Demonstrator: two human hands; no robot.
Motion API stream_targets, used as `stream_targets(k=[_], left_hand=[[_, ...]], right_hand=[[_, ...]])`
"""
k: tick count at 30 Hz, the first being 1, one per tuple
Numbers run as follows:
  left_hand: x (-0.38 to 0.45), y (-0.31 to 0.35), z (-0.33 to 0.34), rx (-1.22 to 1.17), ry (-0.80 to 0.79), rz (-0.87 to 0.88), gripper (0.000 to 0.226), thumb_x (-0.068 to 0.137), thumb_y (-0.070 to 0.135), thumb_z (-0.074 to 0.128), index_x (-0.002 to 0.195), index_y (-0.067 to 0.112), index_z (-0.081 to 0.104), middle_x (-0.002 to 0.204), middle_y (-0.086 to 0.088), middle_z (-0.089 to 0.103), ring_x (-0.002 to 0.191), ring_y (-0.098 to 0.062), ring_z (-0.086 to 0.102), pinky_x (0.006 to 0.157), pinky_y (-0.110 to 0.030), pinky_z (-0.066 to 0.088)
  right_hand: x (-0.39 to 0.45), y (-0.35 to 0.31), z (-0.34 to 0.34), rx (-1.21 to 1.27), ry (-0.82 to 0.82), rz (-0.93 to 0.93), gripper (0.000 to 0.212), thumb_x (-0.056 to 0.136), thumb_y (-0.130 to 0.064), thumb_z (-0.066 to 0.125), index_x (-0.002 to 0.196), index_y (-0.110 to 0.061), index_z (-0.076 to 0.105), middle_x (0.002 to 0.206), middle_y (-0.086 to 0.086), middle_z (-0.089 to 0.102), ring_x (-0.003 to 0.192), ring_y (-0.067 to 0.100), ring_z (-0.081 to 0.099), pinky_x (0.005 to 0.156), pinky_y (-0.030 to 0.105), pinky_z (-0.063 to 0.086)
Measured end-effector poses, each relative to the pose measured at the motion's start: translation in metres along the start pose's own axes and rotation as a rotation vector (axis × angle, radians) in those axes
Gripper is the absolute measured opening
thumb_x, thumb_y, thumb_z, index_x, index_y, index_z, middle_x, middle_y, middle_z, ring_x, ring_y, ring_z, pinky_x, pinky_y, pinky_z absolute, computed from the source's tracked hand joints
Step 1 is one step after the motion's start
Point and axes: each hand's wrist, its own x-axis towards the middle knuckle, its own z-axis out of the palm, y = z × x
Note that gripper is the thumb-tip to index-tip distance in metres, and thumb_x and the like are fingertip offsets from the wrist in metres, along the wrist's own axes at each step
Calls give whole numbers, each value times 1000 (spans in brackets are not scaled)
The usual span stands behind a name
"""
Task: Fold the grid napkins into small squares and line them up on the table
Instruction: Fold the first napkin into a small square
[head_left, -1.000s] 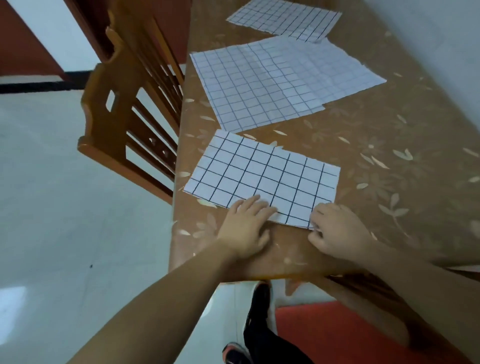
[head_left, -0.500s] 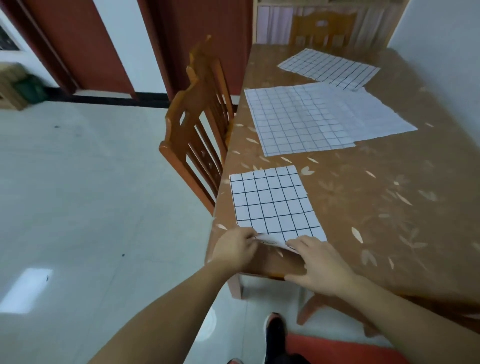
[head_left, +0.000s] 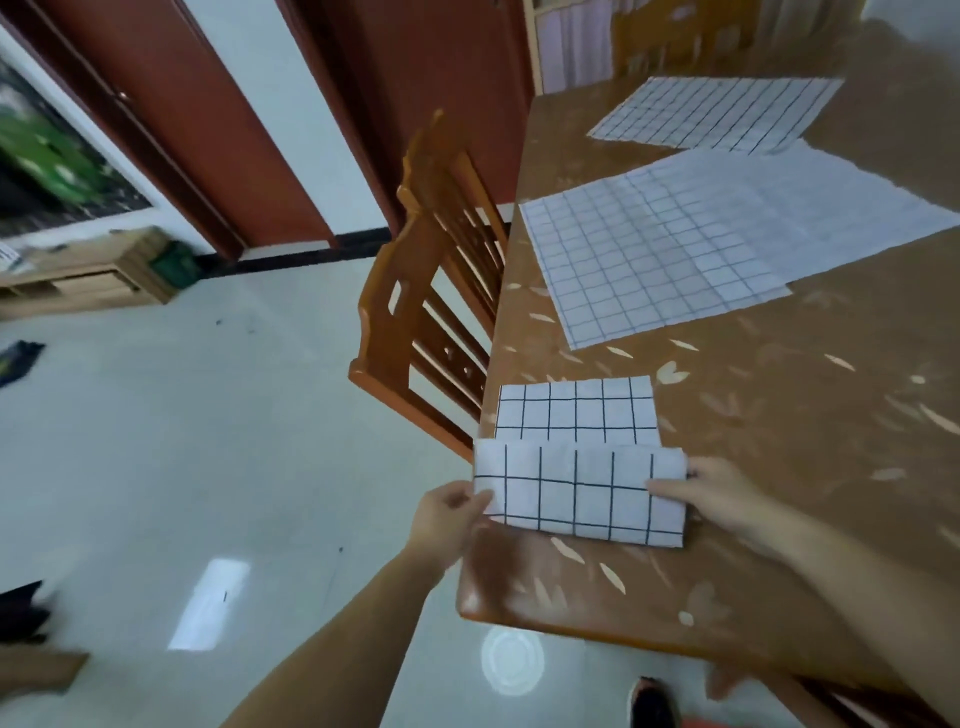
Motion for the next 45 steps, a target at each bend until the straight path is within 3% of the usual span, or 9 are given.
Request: stream_targets(k=[3,5,10,13,17,21,28,35,45], left_hand=[[10,4,1,-97,-8,-38,21,91,23,65,77,9,69,82,-10,74,76,-24,71,72,-34,56],[17,5,7,-132,-19,-37,21,92,25,64,79,10,69,85,-10,74,76,-24,73,75,-36,57],[31,-4,17,-78,-69,-39,28,92,35,63,92,8,71,82,-5,71,62,-14,65,53,-19,48],[45,-14,21,35,-100,-50,34,84,41,70,86,7,70,74,-8,70,61,-18,65,65,-28,54],[68,-16,19,6,-99,-44,28,87,32,66,84,5,69,63,-3,61,48,-14,53,55,-25,47],[90,-11,11,-75,-104,-57,21,89,35,64,88,16,70,80,-8,72,58,-17,59,56,-26,50],[114,-1,-5,-24,-342,26,16,83,39,73,93,28,66,94,6,73,86,-13,69,78,-28,56],[124,4,-11,58,-446,26,16,81,29,77,81,23,62,94,-1,74,75,-13,68,58,-18,48],[131,0,-3,180,-332,58,20,84,30,73,78,18,58,95,6,72,84,-15,68,77,-31,58]], right_hand=[[9,1,3,36,-14,62,5,87,-13,69,88,-18,68,94,1,71,91,23,67,91,47,53],[14,-1,5,46,10,60,7,90,-11,65,89,-18,66,94,1,70,86,19,66,86,42,53],[31,-10,5,51,128,64,9,92,-16,63,84,-20,66,88,-3,69,82,18,67,79,38,54],[40,-17,8,105,216,57,9,92,-17,64,83,-19,65,89,0,69,81,19,66,69,34,51],[48,-17,12,127,215,120,5,90,-21,66,86,-19,68,91,1,72,85,22,69,70,35,54],[51,-12,17,28,169,208,8,91,-9,63,90,-14,68,85,4,73,79,20,70,59,28,54],[64,-8,26,87,347,254,10,93,-11,59,91,-15,68,93,10,71,87,30,69,82,50,57],[69,-3,32,173,481,283,16,92,-16,61,107,-13,63,102,12,66,93,32,64,81,46,53],[78,-18,36,41,565,236,4,91,-21,61,94,-18,60,86,-3,58,88,25,57,82,44,49]])
